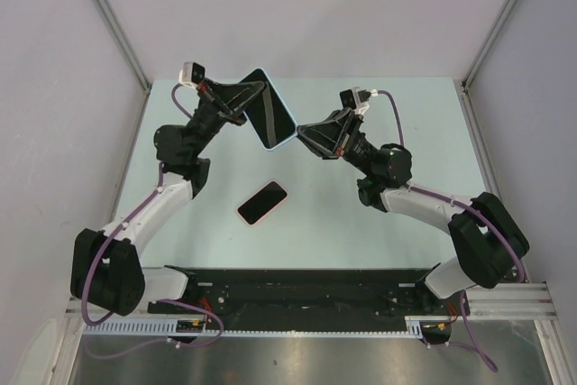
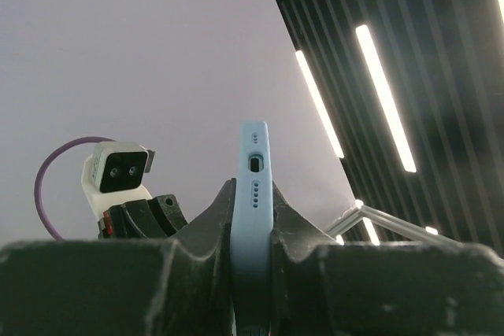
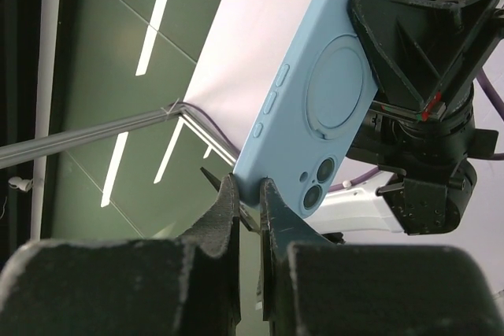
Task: Take the phone out of the phone case
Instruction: Remove the phone case from the phone.
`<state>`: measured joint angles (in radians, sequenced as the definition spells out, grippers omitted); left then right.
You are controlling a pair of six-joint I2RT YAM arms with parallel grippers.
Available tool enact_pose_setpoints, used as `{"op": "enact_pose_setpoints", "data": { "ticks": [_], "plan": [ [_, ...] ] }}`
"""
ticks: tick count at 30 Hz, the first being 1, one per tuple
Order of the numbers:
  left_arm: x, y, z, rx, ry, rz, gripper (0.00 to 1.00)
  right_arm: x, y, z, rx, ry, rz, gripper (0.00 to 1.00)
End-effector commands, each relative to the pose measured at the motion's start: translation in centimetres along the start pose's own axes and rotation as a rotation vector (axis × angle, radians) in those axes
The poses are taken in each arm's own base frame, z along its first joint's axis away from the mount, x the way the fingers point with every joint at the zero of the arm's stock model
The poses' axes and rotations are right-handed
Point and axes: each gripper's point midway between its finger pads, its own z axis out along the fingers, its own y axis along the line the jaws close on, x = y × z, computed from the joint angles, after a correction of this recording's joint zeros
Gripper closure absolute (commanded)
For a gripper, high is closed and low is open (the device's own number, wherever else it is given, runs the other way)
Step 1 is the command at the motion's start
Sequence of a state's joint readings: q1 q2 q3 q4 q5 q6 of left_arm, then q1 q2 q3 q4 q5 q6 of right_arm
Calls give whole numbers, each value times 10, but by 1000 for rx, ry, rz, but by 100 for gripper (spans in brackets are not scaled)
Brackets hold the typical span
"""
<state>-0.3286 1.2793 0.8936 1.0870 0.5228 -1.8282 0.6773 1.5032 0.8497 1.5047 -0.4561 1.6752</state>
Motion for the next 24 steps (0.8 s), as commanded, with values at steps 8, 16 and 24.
{"op": "enact_pose_setpoints", "data": {
  "ticks": [8,16,24],
  "plan": [
    [61,-112,-7,252,202,71,100,-3,-18,1,-26,-24,-26,100],
    [65,-111,-8,212,206,101,100,-2,-56,-4,124,2,1,100],
    [65,-47,-12,-64,249,211,100,-26,-75,-47,591,-28,-286,47]
  ]
}}
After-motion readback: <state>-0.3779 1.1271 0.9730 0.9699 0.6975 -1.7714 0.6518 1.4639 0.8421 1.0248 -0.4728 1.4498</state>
